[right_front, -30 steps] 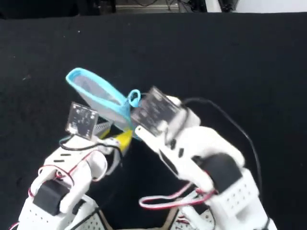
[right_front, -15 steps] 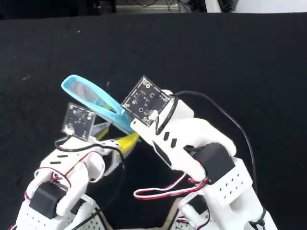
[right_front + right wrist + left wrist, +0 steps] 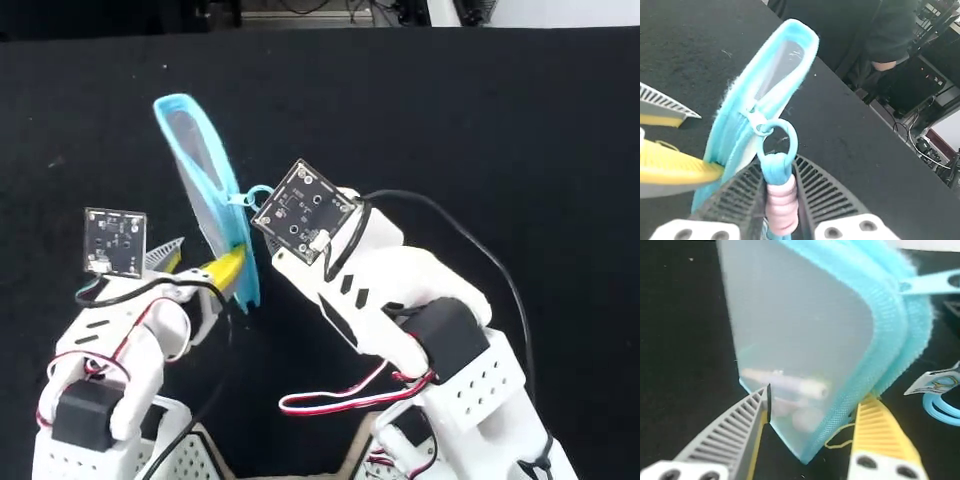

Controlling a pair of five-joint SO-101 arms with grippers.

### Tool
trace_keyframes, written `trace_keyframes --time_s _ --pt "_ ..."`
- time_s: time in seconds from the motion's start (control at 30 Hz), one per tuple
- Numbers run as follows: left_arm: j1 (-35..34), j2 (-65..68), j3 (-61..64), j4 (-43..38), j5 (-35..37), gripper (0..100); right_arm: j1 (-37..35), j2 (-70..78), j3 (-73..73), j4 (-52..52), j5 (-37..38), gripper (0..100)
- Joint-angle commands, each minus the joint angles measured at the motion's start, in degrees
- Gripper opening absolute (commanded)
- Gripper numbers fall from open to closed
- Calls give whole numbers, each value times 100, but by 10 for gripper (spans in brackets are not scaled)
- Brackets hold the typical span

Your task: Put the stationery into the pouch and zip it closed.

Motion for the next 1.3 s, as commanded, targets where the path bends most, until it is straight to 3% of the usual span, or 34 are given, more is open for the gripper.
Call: trace_keyframes --time_s 0.0,0.23,0.43,0.6,0.73,1.03,1.27 --pt "-136 -9 -681 325 -9 266 -26 22 -338 -141 -18 11" --pt "-84 -9 -1411 1310 -949 266 -44 40 -338 -149 -18 11" --pt "-4 -9 -1824 1582 -554 270 -44 40 -338 -149 -18 11" --pt "1112 -9 -1807 1723 -211 272 -44 40 -330 -149 -18 11" --pt "1473 -9 -1297 1160 -141 272 -44 40 -330 -114 -18 11" --pt "356 -9 180 -791 -114 272 -44 4 48 -141 0 11" --pt "259 -9 338 -976 -114 267 -44 4 -4 -149 -9 11"
